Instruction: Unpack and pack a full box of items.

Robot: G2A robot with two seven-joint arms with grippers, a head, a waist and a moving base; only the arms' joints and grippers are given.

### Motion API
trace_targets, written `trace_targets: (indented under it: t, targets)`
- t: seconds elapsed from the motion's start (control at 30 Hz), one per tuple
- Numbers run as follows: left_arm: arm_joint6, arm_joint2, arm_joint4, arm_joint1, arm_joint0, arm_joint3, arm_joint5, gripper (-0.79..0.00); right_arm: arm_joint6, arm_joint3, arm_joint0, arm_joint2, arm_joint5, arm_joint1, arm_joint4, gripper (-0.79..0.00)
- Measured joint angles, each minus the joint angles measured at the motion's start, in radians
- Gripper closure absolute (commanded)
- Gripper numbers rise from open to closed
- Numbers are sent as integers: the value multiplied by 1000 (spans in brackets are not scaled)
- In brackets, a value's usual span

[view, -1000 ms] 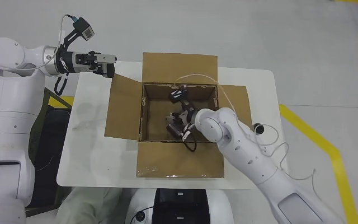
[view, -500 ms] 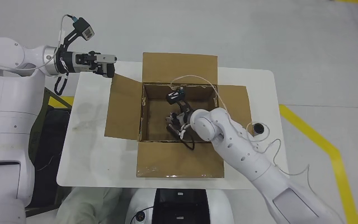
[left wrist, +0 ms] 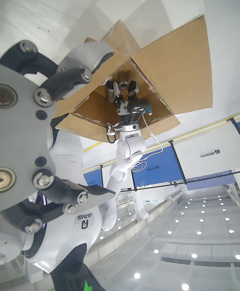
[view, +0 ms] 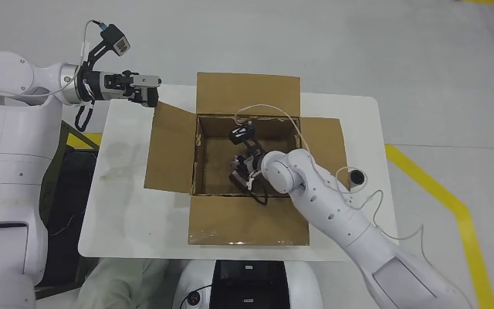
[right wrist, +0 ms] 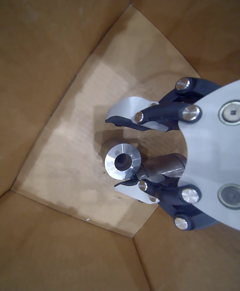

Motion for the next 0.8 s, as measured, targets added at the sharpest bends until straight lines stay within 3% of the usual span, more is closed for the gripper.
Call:
trace_targets:
  t: [0.1,0.27,0.3,0.53,0.8]
  targets:
    - [0,0,0,0,0,0,0,-785,-6,10,2,-1,-6,-4,1,-292]
    - [0,0,0,0,0,0,0,-785,-10,21,5,-1,-16,-10,2,-18]
    - [0,0,0,0,0,0,0,-785,-11,19,5,0,-17,-11,0,0]
    - [0,0,0,0,0,0,0,-785,-6,-31,-10,26,-16,-6,-17,0]
    - [0,0,0,0,0,0,0,-785,33,-190,-68,97,-1,19,-68,0]
